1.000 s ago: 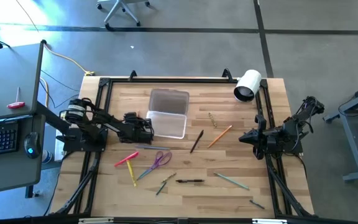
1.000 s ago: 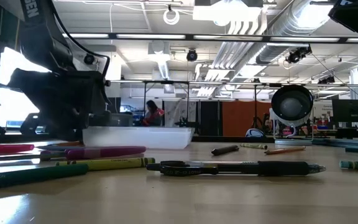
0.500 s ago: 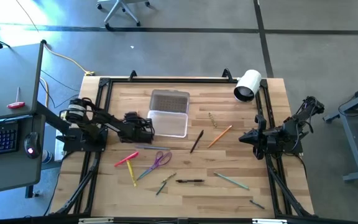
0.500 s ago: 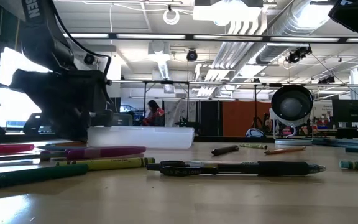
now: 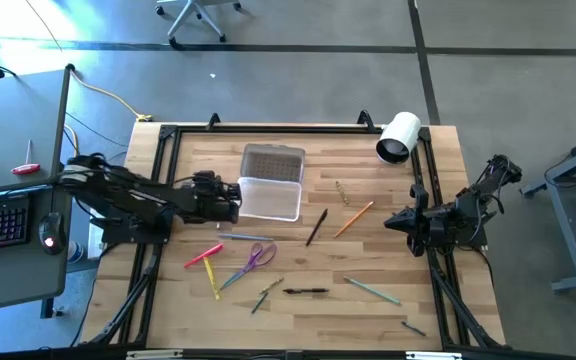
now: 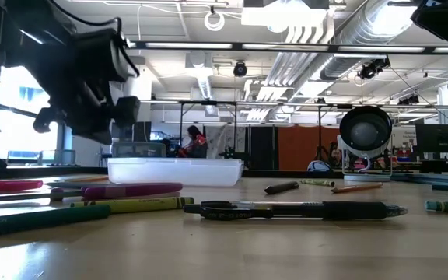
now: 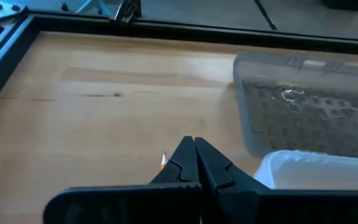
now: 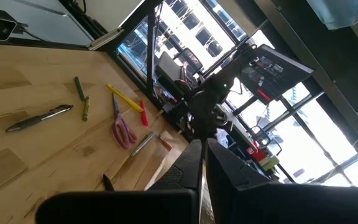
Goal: Pick & place school supplies into a supply box
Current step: Put the orange pencil into the black supply box
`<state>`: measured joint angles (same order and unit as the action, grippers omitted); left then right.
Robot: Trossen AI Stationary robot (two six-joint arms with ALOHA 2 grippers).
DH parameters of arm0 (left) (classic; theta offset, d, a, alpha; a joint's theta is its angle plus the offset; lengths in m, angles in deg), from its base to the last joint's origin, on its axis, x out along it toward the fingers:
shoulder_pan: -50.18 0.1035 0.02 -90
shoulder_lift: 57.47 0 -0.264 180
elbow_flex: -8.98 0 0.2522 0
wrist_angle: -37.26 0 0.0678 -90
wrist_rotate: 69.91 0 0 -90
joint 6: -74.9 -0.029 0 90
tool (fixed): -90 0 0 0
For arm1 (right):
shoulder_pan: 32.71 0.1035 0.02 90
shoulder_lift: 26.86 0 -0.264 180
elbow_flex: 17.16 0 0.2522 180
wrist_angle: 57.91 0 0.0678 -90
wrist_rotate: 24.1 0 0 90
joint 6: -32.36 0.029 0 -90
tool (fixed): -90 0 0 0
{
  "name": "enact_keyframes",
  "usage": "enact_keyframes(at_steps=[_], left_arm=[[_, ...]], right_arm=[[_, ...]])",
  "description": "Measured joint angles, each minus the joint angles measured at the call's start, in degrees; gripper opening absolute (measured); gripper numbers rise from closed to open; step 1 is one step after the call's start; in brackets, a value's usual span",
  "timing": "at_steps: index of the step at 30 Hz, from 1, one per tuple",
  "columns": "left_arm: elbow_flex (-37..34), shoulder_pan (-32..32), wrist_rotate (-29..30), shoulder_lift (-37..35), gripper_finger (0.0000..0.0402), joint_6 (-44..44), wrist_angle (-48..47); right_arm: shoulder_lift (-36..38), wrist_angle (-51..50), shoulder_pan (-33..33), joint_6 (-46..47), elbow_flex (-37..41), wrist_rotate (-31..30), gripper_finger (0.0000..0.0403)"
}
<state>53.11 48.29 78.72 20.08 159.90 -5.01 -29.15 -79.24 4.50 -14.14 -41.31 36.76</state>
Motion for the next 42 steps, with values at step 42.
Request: enact_keyframes(at_steps=[42], left_arm=[[0.43, -6.86, -17.65, 14.14, 0.012, 15.19, -4.54]], right_arm=[[0.0, 0.01, 0.0, 0.0, 0.0, -0.07, 0.0]])
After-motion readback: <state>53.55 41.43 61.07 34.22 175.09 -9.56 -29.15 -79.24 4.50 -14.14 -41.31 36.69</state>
